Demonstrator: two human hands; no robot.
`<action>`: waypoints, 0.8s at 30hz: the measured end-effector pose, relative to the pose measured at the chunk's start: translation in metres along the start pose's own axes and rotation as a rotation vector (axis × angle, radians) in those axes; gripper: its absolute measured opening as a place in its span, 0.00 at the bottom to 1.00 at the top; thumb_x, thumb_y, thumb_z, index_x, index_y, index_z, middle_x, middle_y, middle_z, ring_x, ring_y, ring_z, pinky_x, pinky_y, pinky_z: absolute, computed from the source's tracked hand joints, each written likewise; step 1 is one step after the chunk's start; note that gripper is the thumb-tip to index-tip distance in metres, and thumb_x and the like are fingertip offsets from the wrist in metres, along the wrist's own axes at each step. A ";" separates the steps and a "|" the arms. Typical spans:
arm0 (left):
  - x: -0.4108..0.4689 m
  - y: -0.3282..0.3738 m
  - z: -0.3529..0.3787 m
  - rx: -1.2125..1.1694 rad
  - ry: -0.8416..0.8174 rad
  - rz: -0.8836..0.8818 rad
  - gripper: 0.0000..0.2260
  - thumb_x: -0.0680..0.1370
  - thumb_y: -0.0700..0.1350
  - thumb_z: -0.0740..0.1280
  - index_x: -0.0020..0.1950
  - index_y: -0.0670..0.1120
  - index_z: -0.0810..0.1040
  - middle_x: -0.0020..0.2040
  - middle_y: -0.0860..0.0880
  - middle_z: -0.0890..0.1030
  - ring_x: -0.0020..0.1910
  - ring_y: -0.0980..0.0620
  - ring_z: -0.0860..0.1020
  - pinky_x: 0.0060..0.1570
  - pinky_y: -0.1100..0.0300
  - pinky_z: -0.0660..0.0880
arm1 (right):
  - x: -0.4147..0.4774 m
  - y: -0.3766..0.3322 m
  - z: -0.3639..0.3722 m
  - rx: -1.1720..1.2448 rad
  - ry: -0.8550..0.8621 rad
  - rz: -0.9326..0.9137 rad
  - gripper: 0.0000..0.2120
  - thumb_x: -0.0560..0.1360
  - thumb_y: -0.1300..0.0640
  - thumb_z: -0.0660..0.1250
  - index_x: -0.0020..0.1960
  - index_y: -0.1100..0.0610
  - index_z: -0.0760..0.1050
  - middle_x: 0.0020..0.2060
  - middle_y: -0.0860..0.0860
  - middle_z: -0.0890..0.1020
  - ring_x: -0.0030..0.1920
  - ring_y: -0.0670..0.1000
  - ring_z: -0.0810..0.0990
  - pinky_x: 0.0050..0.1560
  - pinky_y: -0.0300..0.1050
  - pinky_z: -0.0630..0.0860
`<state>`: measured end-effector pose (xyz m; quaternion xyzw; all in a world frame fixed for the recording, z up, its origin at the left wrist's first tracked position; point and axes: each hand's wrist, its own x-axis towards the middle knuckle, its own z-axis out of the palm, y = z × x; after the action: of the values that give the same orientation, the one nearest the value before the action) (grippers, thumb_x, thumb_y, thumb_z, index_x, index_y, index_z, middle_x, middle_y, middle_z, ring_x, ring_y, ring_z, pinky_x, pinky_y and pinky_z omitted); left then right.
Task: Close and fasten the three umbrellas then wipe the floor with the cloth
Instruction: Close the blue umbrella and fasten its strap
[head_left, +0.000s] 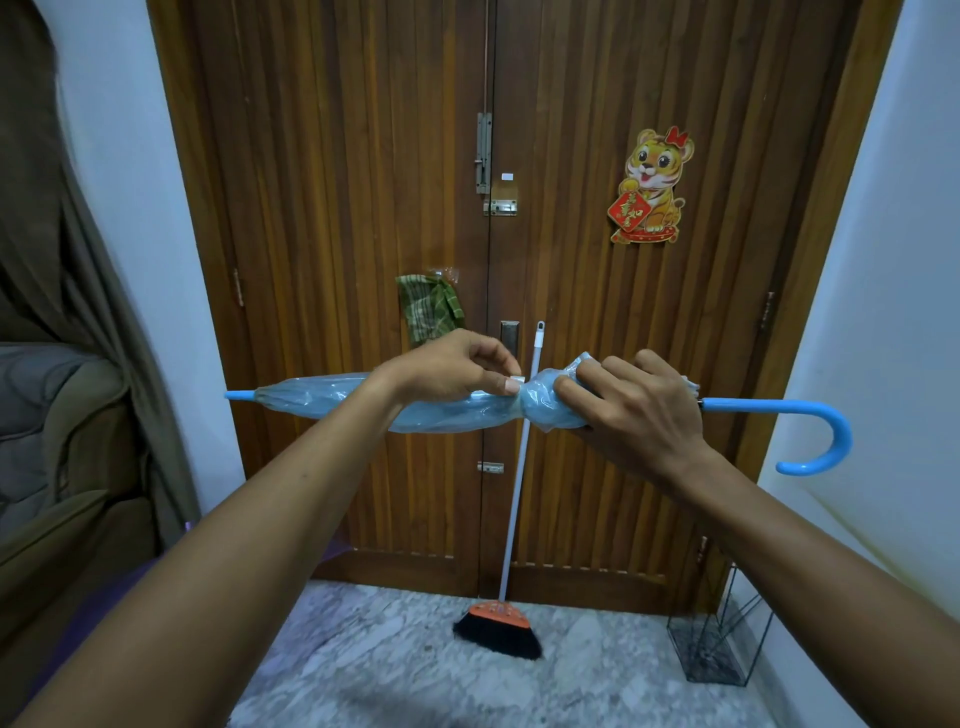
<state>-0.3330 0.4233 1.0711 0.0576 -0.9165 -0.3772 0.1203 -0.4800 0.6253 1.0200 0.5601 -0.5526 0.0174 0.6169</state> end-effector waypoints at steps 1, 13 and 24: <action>0.000 0.000 -0.002 0.052 -0.064 -0.024 0.13 0.79 0.50 0.70 0.61 0.48 0.83 0.60 0.51 0.84 0.62 0.53 0.79 0.70 0.47 0.71 | 0.002 0.000 -0.001 -0.005 0.001 -0.006 0.14 0.78 0.47 0.62 0.54 0.57 0.74 0.41 0.55 0.81 0.35 0.55 0.79 0.35 0.48 0.69; -0.007 -0.011 0.000 0.024 -0.066 -0.003 0.12 0.81 0.49 0.67 0.59 0.47 0.85 0.55 0.53 0.86 0.58 0.56 0.82 0.70 0.47 0.71 | 0.009 -0.004 0.005 -0.023 0.055 -0.047 0.14 0.75 0.48 0.70 0.53 0.56 0.74 0.41 0.55 0.82 0.35 0.54 0.79 0.35 0.46 0.68; 0.002 -0.045 0.002 -0.189 -0.221 0.012 0.16 0.78 0.48 0.72 0.65 0.52 0.82 0.61 0.52 0.84 0.63 0.50 0.80 0.69 0.47 0.71 | 0.017 0.010 0.015 0.014 -0.107 -0.022 0.15 0.77 0.45 0.62 0.57 0.54 0.74 0.47 0.54 0.83 0.45 0.58 0.82 0.49 0.53 0.69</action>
<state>-0.3348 0.3926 1.0388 -0.0013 -0.8849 -0.4651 0.0256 -0.4897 0.6083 1.0350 0.5705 -0.5785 -0.0152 0.5829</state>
